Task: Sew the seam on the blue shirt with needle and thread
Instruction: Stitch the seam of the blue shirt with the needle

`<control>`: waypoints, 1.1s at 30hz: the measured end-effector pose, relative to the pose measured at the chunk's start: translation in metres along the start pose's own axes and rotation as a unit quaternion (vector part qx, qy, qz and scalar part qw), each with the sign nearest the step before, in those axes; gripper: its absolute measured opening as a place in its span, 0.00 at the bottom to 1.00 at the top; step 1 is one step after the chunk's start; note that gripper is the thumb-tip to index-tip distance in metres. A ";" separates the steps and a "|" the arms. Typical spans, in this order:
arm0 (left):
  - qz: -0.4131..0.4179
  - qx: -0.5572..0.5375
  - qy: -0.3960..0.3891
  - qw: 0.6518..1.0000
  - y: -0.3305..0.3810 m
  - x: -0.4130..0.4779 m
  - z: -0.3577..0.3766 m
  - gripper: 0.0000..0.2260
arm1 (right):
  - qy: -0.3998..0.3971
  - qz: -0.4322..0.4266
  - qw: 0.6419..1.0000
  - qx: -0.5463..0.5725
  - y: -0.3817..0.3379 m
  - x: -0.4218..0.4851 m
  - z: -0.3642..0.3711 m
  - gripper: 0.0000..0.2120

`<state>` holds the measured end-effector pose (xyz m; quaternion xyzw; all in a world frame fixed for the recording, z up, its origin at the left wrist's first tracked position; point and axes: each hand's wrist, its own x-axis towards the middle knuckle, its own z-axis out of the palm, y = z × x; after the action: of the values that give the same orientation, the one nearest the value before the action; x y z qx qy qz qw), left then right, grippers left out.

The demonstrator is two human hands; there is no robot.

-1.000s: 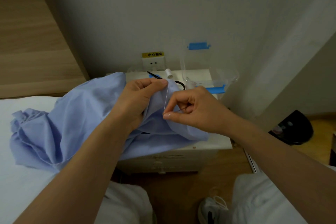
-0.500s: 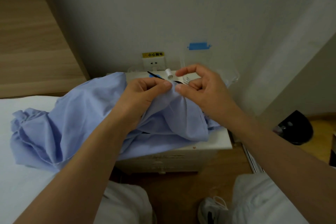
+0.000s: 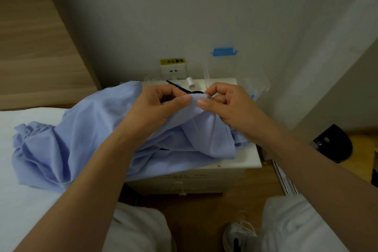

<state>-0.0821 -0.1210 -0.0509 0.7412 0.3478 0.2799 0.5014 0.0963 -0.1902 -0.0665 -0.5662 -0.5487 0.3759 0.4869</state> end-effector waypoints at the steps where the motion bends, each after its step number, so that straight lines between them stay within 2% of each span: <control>1: 0.002 0.001 -0.002 1.000 0.000 0.000 0.000 0.09 | -0.001 -0.001 1.000 0.001 -0.001 0.000 0.000 0.06; 3: 0.001 0.005 -0.004 1.000 -0.001 0.000 0.000 0.09 | -0.004 -0.003 1.000 0.002 -0.001 0.000 0.000 0.05; 6: -0.009 0.009 -0.009 1.000 0.000 0.001 0.000 0.05 | -0.007 -0.008 1.000 0.001 -0.002 -0.001 -0.001 0.05; 11: -0.015 0.003 -0.010 1.000 0.003 -0.002 0.003 0.05 | 0.006 -0.002 1.000 0.002 -0.002 -0.001 -0.001 0.02; 15: -0.018 -0.012 0.004 1.000 0.001 -0.001 0.002 0.07 | 0.019 0.012 0.999 0.028 -0.002 0.001 -0.003 0.08; 18: -0.024 -0.020 0.004 1.000 0.001 -0.001 0.002 0.07 | 0.003 -0.031 0.999 0.023 -0.002 -0.001 -0.006 0.10; 22: -0.033 -0.031 0.003 0.999 0.001 -0.001 0.001 0.07 | 0.019 -0.099 0.992 -0.070 -0.001 -0.004 -0.008 0.08; 24: -0.036 -0.026 0.005 0.999 0.002 -0.001 0.002 0.07 | 0.027 -0.120 0.989 -0.081 0.001 -0.005 -0.009 0.09; 33: -0.042 -0.035 0.009 0.998 0.002 -0.001 0.002 0.08 | 0.017 -0.126 0.988 -0.092 0.002 -0.006 -0.011 0.11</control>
<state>-0.0809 -0.1230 -0.0497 0.7053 0.3734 0.2775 0.5349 0.1071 -0.1974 -0.0665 -0.5411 -0.6396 0.2495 0.4856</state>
